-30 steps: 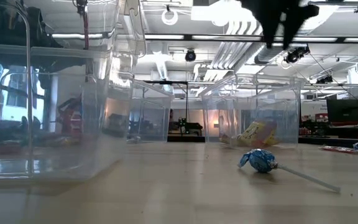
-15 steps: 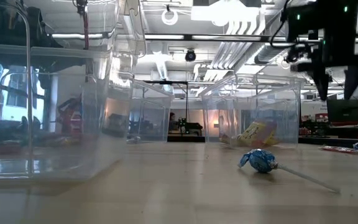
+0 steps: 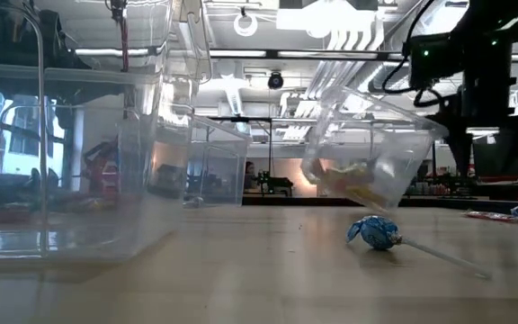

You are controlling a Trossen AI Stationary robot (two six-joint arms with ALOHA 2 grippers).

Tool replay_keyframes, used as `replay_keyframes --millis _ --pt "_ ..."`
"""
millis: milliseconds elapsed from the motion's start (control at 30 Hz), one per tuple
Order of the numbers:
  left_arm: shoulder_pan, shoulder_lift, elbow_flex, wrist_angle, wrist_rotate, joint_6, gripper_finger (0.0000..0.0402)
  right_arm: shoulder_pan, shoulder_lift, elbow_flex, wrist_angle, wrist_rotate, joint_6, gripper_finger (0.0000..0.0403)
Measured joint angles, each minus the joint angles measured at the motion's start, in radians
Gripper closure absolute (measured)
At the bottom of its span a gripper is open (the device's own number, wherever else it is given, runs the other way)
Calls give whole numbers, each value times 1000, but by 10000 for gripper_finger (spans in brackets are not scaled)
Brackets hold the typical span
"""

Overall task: Sort candy
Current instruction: Put the blue lollipop into the top left transparent bin

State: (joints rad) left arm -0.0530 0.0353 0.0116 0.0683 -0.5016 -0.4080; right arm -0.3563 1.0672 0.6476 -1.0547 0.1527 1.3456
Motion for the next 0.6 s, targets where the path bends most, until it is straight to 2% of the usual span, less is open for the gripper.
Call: replay_keyframes --millis 167,367,467,600 --pt "0 0 0 0 0 0 402 1 -3 46 28 8 5 183" --pt "0 0 0 -1 0 0 402 1 -5 183 10 66 -34 183" --pt "0 0 0 -1 0 0 402 0 0 224 -100 -7 -92 183" --pt "0 0 0 -1 1 0 402 0 22 201 -258 -89 -76 183"
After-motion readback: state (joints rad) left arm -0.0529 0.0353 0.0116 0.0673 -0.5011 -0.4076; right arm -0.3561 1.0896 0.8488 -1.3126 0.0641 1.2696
